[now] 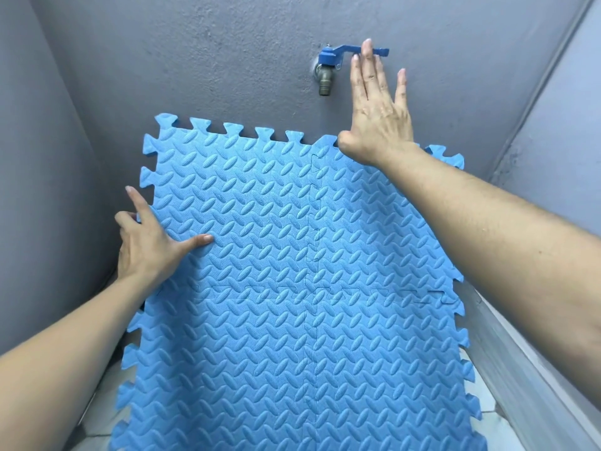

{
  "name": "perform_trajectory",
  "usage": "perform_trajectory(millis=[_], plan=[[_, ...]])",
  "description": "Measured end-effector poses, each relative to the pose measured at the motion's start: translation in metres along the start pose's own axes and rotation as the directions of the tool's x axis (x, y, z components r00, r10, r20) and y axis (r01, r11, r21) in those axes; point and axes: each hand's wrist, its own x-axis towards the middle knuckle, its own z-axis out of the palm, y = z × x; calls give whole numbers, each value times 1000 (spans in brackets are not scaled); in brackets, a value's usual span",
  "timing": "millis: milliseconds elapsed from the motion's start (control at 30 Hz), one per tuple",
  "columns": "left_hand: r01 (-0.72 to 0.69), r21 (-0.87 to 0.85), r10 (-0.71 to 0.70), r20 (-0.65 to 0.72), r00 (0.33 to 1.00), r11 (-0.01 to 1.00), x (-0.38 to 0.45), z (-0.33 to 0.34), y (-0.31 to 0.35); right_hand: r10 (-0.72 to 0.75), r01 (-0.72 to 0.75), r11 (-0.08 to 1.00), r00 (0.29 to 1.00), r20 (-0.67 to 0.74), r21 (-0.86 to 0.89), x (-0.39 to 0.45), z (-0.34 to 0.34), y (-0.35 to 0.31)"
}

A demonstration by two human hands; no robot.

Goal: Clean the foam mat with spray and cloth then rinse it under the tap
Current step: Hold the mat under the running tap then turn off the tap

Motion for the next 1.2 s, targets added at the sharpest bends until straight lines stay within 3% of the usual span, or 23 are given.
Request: perform_trajectory(millis=[200, 267, 333, 400, 467, 500, 533, 600, 700, 767, 800, 833, 900, 933, 1000, 1067, 1133, 1200], plan=[[16, 5, -16, -3, 1000, 1000, -3, -2, 2, 52, -38, 985, 996, -77, 171, -39, 12, 16], [14, 5, -13, -16, 1000, 1000, -3, -3, 1, 176, -149, 954, 981, -82, 261, -92, 38, 24], [9, 0, -9, -28, 1000, 1000, -5, -5, 1, 365, -359, 876, 930, 45, 321, -169, 69, 35], [-4, 15, 5, -42, 999, 1000, -7, -5, 3, 566, -615, 756, 786, 247, 226, -253, 96, 49], [-1, 17, 2, -47, 999, 1000, -8, -2, 3, 714, -820, 555, 556, 426, 140, -311, 107, 63], [4, 14, -3, -42, 999, 1000, -8, -1, 3, 729, -880, 450, 461, 505, 153, -324, 108, 68], [4, 13, -3, -35, 999, 1000, -9, 0, 1, 707, -907, 384, 411, 575, 176, -329, 107, 70], [-22, -23, 21, -26, 999, 1000, -12, 0, -2, 669, -914, 343, 400, 626, 217, -326, 102, 72], [-17, -199, 4, -66, 998, 980, -22, -6, -11, 729, -925, 301, 381, 569, 233, -324, 99, 67], [107, -194, -106, 14, 994, 975, -23, -5, -35, 752, -928, 283, 372, 544, 243, -327, 100, 62], [199, -141, -182, 123, 976, 970, -23, -1, -55, 756, -927, 276, 373, 538, 256, -327, 99, 61], [310, -95, -275, 272, 922, 946, -24, 4, -74, 757, -925, 270, 375, 534, 267, -326, 99, 60], [516, -45, -420, 521, 743, 855, -31, 16, -104, 757, -921, 274, 384, 529, 277, -325, 99, 60], [581, -31, -448, 604, 659, 813, -36, 18, -109, 755, -919, 280, 389, 528, 277, -326, 100, 61], [597, -20, -416, 699, 582, 802, -44, 15, -98, 748, -914, 296, 402, 528, 278, -326, 102, 62], [595, -36, -391, 722, 571, 803, -45, 10, -92, 742, -911, 311, 410, 530, 270, -327, 101, 63], [609, -90, -405, 668, 624, 788, -49, 2, -86, 739, -917, 311, 399, 543, 251, -331, 96, 60], [611, -106, -478, 524, 705, 785, -56, -6, -77, 739, -935, 282, 355, 573, 216, -334, 83, 55]])
